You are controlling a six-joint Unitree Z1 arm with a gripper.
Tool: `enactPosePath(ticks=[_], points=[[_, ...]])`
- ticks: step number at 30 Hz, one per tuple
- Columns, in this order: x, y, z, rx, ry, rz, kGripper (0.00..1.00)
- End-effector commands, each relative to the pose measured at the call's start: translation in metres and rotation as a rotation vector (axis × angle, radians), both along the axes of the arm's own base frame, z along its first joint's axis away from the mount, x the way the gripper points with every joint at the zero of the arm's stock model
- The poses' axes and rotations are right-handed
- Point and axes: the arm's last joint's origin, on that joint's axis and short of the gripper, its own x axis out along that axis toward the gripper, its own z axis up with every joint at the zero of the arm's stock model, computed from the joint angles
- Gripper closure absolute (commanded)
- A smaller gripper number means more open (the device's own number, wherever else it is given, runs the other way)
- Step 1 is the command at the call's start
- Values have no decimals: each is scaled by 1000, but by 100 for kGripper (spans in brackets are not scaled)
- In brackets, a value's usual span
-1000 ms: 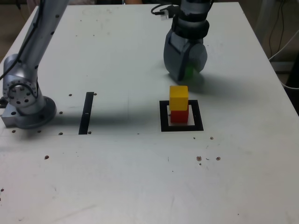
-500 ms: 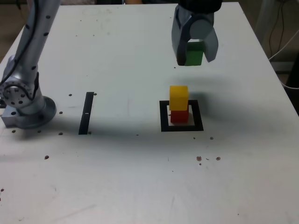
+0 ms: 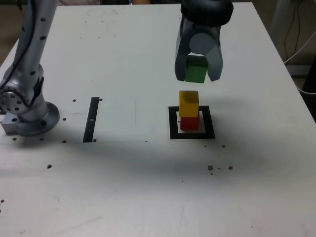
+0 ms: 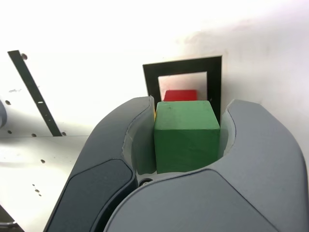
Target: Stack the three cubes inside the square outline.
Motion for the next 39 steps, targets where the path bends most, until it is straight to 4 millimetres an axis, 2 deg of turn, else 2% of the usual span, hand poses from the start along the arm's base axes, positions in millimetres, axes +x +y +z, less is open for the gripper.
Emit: enactPosePath(ticks=[1, 9, 18, 39], points=[[-7, -4, 6, 9, -13, -3, 78], [-24, -22, 14, 5, -32, -23, 78], [-35, -25, 15, -26, -57, -17, 77], [-37, -30, -11, -61, -83, 47, 77]])
